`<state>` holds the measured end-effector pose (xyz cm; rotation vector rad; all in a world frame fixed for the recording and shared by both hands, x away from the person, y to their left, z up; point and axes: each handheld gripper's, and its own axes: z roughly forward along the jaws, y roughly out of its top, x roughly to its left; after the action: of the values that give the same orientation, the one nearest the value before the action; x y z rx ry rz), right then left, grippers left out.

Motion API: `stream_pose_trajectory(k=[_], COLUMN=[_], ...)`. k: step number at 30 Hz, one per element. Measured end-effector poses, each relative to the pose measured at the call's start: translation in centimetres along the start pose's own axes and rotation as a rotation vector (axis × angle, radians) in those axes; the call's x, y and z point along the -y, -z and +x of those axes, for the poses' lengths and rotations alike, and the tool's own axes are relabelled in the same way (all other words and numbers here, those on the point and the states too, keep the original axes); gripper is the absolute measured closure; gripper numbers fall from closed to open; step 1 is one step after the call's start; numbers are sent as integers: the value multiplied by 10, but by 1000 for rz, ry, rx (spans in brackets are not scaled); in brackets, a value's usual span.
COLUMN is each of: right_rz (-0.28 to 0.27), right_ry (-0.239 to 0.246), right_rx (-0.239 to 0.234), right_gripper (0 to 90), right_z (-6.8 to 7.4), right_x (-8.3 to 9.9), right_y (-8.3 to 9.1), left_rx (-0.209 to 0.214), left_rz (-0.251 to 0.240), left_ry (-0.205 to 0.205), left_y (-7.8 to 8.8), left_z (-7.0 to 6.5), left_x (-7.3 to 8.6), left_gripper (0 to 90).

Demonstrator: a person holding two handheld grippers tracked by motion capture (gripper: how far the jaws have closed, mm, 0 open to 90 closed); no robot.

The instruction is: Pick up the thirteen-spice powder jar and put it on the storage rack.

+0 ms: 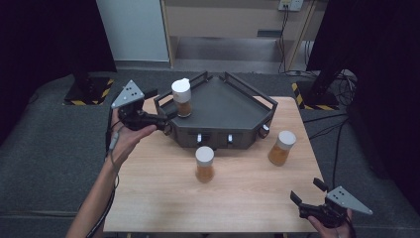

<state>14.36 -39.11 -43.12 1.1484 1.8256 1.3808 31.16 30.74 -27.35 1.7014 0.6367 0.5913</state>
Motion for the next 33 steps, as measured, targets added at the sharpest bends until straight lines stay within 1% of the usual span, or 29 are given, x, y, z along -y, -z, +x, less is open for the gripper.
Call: stream_pose_trajectory(k=[2, 4, 5, 7, 9, 12, 15, 19, 20, 26, 27, 30, 33], right_rz=[1, 1, 1, 0, 0, 0, 1, 2, 2, 2, 3, 3, 4], right_ry=[0, 0, 0, -1, -1, -1, 0, 0, -1, -1, -1, 0, 1], right_rx=[0, 1, 1, 1, 1, 2, 2, 2, 3, 3, 3, 3, 3], right_gripper=[20, 20, 20, 20, 20, 20, 20, 20, 20, 20, 20, 20, 20], right_z=[0, 0, 0, 0, 0, 0, 0, 0, 1, 1, 1, 1, 1], right_x=[0, 0, 0, 0, 0, 0, 0, 0, 0, 0, 0, 0, -1], right_y=[0, 0, 0, 0, 0, 0, 0, 0, 0, 0, 0, 0, -1], left_rx=[12, 42, 50, 51, 62, 60, 39, 30, 32, 5, 0, -5, -11], left_rz=[-11, -33, -41, -48, -57, -59, -51, -58, -54, -37, -33, -30, -24], left_ry=[-6, 26, 30, 24, 33, 28, 12, 34, 41, 83, 80, 97, 106], left_y=[6, 11, 14, 21, 27, 36, 44, 53, 55, 65, 67, 71, 73], left_z=[-5, -6, -8, -13, -16, -22, -29, -32, -31, -35, -36, -38, -40], left_x=[9, 19, 24, 33, 42, 54, 65, 86, 91, 121, 127, 142, 154], left_gripper=[24, 23, 22, 23, 22, 22, 23, 24, 24, 24, 23, 24, 24])
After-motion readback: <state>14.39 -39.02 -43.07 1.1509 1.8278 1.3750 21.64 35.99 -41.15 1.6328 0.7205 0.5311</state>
